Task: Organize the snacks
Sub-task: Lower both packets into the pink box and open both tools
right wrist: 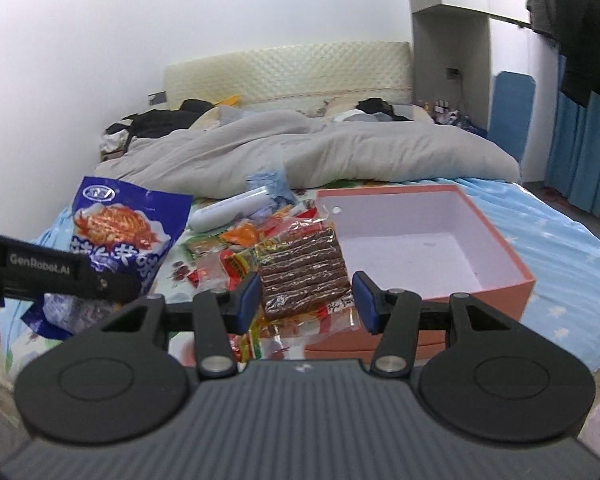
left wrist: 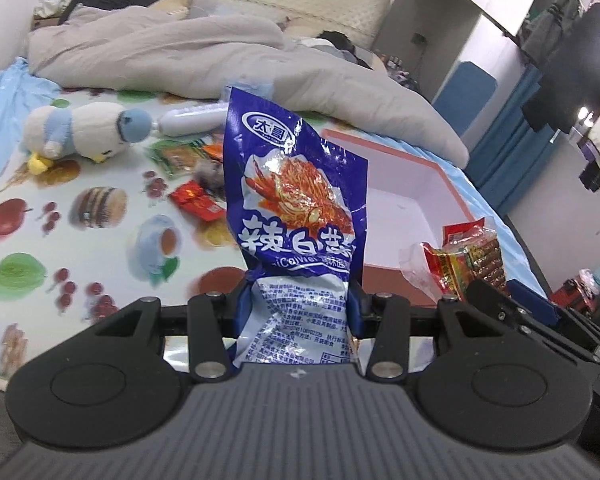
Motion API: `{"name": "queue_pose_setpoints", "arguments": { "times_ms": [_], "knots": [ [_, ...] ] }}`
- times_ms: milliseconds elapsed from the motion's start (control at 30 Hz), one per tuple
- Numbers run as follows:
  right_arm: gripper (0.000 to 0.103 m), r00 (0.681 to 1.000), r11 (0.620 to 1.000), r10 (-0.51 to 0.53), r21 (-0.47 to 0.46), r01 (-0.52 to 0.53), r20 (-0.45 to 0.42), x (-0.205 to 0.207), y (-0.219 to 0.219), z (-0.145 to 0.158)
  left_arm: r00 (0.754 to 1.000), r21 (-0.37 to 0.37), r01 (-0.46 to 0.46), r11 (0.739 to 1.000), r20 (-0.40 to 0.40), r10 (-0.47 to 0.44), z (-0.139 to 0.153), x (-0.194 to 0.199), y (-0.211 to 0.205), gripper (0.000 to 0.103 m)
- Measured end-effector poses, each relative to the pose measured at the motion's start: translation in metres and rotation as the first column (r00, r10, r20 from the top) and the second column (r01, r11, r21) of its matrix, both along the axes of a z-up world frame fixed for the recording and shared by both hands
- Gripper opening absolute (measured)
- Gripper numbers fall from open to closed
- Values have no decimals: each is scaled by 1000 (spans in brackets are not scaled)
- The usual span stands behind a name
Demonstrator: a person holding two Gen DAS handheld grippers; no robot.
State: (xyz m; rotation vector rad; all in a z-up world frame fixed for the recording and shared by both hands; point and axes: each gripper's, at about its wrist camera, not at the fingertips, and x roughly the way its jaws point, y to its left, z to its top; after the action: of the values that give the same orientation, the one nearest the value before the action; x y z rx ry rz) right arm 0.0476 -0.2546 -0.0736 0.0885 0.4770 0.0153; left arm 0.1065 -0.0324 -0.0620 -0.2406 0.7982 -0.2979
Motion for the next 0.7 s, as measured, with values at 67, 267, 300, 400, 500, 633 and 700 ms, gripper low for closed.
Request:
{"name": "queue_pose_setpoints", "arguments": {
  "times_ms": [67,267,300,400,500,633,700],
  "knots": [
    [53,1000,1000,-16,6,16,-6,3,-7,0,1000,1,20,1000,-9,-20,0,5,-12,50],
    [53,998,999,-48,25,48,-31,22,-30,-4,997,5,72,997,-36,-71,-6,34,-46,50],
    [53,998,998,-52,29,53,-36,27,-34,-4,996,7,79,997,-39,-78,-6,42,-52,50],
    [53,997,997,-64,35,66,-52,43,-45,-9,994,16,104,994,-44,-103,-7,62,-72,50],
    [53,994,995,-82,46,85,-71,59,-61,-14,990,27,130,991,-51,-128,-9,86,-92,50],
    [53,990,992,-106,51,112,-93,83,-80,-21,986,41,155,987,-60,-153,-14,119,-121,51],
    [53,987,991,-117,53,123,-107,97,-91,-27,984,41,168,985,-68,-165,-19,136,-136,51]
  ]
}}
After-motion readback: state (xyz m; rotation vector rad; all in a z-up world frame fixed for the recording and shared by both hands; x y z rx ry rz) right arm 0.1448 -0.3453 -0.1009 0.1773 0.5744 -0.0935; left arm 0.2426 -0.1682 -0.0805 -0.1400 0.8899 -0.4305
